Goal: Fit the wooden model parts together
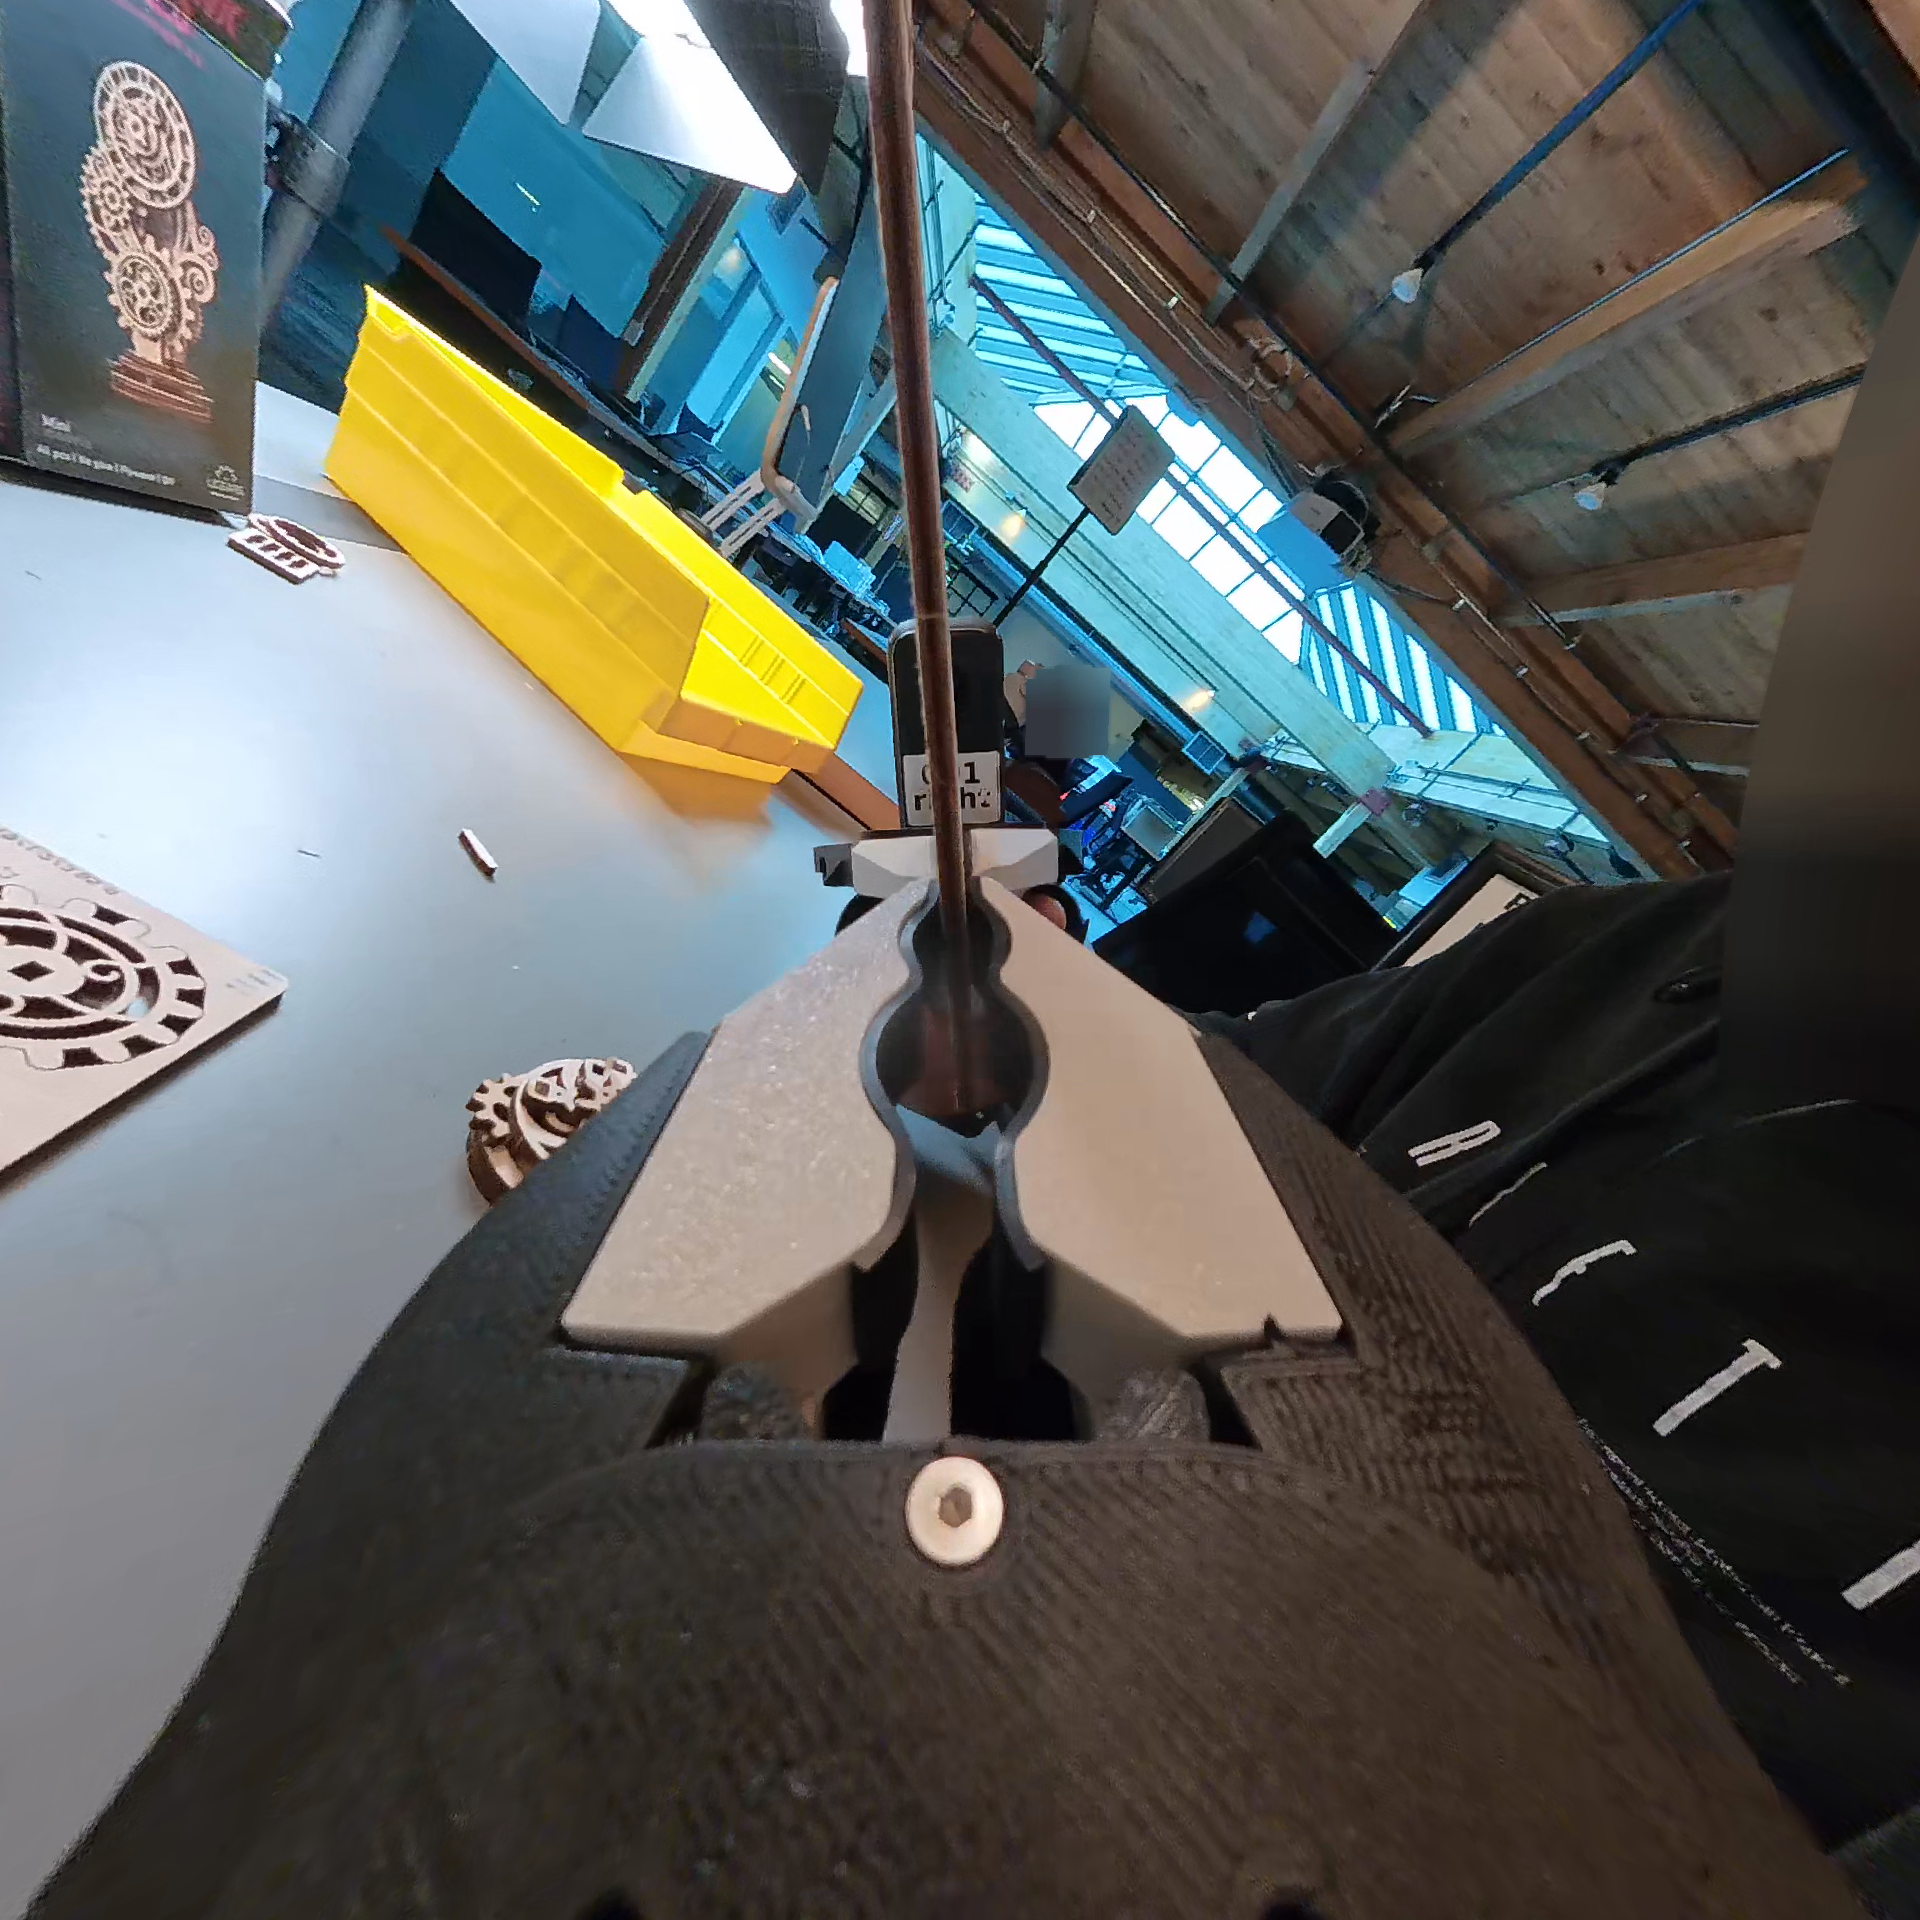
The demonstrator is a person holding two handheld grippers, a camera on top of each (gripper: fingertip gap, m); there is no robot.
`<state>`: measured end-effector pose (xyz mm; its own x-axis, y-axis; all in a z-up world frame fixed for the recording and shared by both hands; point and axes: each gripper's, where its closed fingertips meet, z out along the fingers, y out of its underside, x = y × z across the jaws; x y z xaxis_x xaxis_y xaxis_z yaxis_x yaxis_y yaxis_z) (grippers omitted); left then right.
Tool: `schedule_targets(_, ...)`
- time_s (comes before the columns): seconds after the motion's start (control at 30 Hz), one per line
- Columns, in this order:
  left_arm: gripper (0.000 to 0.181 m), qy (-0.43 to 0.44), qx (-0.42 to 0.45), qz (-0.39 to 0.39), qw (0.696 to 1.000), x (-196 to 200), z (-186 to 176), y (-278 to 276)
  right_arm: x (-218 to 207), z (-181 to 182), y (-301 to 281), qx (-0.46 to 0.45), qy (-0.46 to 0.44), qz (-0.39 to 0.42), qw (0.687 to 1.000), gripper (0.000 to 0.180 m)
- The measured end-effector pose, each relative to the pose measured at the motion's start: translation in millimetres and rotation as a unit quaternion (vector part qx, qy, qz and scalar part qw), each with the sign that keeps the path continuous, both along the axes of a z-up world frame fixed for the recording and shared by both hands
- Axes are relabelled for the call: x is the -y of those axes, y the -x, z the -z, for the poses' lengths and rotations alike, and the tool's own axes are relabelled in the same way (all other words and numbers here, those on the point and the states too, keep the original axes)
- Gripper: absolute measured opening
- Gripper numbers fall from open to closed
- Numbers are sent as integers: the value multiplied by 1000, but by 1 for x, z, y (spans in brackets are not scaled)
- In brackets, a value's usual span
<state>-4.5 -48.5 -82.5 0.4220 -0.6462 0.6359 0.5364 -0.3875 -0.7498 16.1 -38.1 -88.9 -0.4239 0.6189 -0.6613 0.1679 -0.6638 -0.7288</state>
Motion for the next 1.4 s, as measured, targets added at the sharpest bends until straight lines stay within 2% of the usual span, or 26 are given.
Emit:
schedule_targets(0.63, 1, 14, 2, -5, 1000, -1, 2, 3, 4, 11, 1, 24, -51, 0, 998, 5)
schedule_targets(1.07, 1, 28, 3, 0, 1000, -2, 8, 1, 2, 12, 1, 26, -52, 5, 998, 2)
schedule_targets(1.4, 1, 53, 34, -5, 998, -6, 13, 7, -7, 13, 3, 33, -40, 24, 998, 6)
